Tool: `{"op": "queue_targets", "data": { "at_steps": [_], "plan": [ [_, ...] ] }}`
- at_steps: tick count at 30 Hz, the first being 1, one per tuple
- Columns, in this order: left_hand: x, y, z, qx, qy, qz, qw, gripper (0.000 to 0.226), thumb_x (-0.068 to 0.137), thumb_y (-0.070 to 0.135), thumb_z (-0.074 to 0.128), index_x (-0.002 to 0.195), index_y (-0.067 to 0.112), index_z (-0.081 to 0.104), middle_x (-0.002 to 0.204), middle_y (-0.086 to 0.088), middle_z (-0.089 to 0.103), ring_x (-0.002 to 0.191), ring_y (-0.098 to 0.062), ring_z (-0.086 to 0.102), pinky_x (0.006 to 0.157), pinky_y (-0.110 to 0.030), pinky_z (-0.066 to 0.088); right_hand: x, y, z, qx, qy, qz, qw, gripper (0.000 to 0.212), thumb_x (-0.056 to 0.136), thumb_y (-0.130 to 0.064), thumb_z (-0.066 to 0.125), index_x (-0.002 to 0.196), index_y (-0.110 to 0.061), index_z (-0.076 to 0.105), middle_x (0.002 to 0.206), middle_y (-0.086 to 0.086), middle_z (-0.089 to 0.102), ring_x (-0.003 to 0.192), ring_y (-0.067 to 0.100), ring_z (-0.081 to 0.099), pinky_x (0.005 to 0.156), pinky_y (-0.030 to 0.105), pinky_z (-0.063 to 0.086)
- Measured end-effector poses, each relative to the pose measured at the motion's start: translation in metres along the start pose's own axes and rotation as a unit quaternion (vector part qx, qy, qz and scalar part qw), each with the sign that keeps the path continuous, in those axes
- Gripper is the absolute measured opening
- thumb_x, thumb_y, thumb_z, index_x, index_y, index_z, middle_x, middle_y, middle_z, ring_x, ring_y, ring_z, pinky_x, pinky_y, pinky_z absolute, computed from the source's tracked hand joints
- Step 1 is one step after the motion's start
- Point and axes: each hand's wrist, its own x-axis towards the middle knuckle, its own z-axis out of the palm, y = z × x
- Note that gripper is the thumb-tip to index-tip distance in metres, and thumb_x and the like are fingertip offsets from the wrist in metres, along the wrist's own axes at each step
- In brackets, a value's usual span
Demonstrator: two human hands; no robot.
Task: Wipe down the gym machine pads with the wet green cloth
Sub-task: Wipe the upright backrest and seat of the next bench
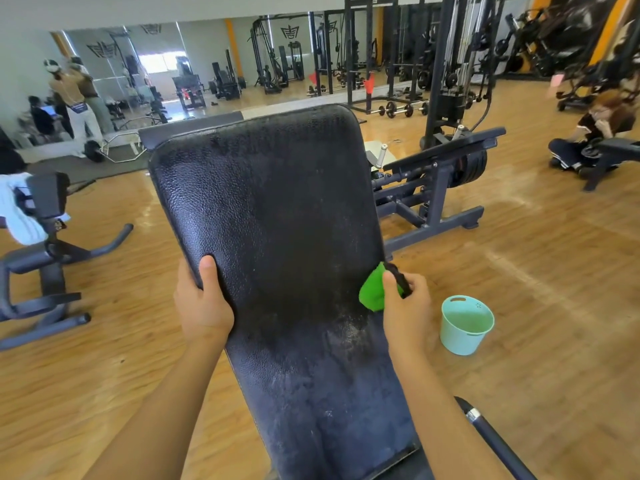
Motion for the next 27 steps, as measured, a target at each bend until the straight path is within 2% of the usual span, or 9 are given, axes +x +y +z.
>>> {"op": "queue_targets", "data": {
  "at_steps": [4, 6, 8, 12, 16, 20, 24, 27],
  "plan": [
    [-0.001, 0.002, 0.000, -0.010, -0.002, 0.002, 1.000, 0.054, 0.091, 0.039, 0.034, 0.124, 0.002, 0.055, 0.107, 0.001, 0.055, 0.091, 0.006, 0.044, 0.078, -0.018, 0.033, 0.001, -0.035, 0.028, 0.044, -0.029, -0.070, 0.996, 0.016, 0.088, -0.021, 0.070, 0.087, -0.020, 0.053, 0.085, -0.003, 0.059, 0.076, 0.008, 0.055, 0.062, 0.011, 0.043],
    [-0.002, 0.003, -0.001, -0.011, -0.001, 0.003, 1.000, 0.055, 0.091, 0.042, 0.034, 0.124, 0.003, 0.055, 0.107, 0.002, 0.055, 0.091, 0.007, 0.044, 0.078, -0.018, 0.033, -0.006, -0.038, 0.038, 0.041, -0.043, -0.094, 0.994, 0.023, 0.086, -0.022, 0.071, 0.081, -0.025, 0.049, 0.084, 0.001, 0.059, 0.076, 0.011, 0.055, 0.064, 0.018, 0.045],
    [-0.002, 0.003, 0.000, -0.010, -0.001, 0.004, 1.000, 0.057, 0.090, 0.045, 0.033, 0.122, 0.004, 0.056, 0.105, 0.003, 0.055, 0.089, 0.007, 0.044, 0.076, -0.018, 0.032, -0.014, -0.032, 0.043, 0.030, -0.049, -0.104, 0.993, 0.025, 0.086, -0.022, 0.071, 0.080, -0.022, 0.047, 0.082, 0.003, 0.057, 0.077, 0.016, 0.055, 0.065, 0.025, 0.046],
    [-0.003, 0.003, 0.000, -0.012, 0.001, 0.008, 1.000, 0.061, 0.088, 0.051, 0.032, 0.118, 0.004, 0.057, 0.101, 0.003, 0.055, 0.087, 0.007, 0.045, 0.074, -0.018, 0.032, -0.033, 0.000, 0.038, -0.007, -0.042, -0.096, 0.994, 0.027, 0.085, -0.020, 0.071, 0.080, -0.014, 0.045, 0.078, 0.003, 0.054, 0.074, 0.018, 0.051, 0.063, 0.028, 0.042],
    [-0.002, 0.002, 0.000, -0.010, -0.001, -0.002, 1.000, 0.053, 0.092, 0.041, 0.034, 0.121, 0.003, 0.056, 0.105, 0.002, 0.056, 0.089, 0.006, 0.045, 0.077, -0.017, 0.033, -0.055, 0.031, 0.027, -0.039, -0.052, -0.058, 0.996, 0.025, 0.086, -0.021, 0.071, 0.082, -0.015, 0.047, 0.081, 0.002, 0.057, 0.077, 0.016, 0.054, 0.065, 0.033, 0.044],
    [-0.003, 0.003, -0.001, -0.002, -0.002, 0.005, 1.000, 0.055, 0.091, 0.041, 0.034, 0.123, 0.003, 0.056, 0.105, 0.002, 0.055, 0.089, 0.006, 0.043, 0.077, -0.018, 0.032, -0.039, 0.007, 0.033, -0.003, -0.030, -0.052, 0.998, 0.023, 0.081, -0.017, 0.075, 0.081, -0.016, 0.051, 0.083, 0.002, 0.059, 0.079, 0.017, 0.057, 0.072, 0.042, 0.050],
    [-0.002, 0.004, -0.001, -0.013, -0.004, 0.016, 1.000, 0.066, 0.086, 0.053, 0.033, 0.122, 0.003, 0.056, 0.104, 0.003, 0.055, 0.088, 0.007, 0.044, 0.076, -0.018, 0.032, -0.007, -0.048, 0.052, 0.033, -0.017, -0.131, 0.991, 0.025, 0.081, -0.019, 0.075, 0.083, -0.015, 0.051, 0.087, 0.006, 0.059, 0.082, 0.021, 0.056, 0.073, 0.035, 0.047],
    [-0.003, 0.006, -0.001, -0.018, -0.006, 0.031, 0.999, 0.073, 0.082, 0.057, 0.029, 0.121, 0.002, 0.056, 0.101, 0.005, 0.054, 0.086, 0.008, 0.043, 0.074, -0.014, 0.032, 0.000, -0.059, 0.056, 0.015, -0.033, -0.153, 0.988, 0.026, 0.083, -0.019, 0.073, 0.084, -0.013, 0.048, 0.088, 0.007, 0.058, 0.078, 0.017, 0.052, 0.068, 0.024, 0.040]
  ]
}}
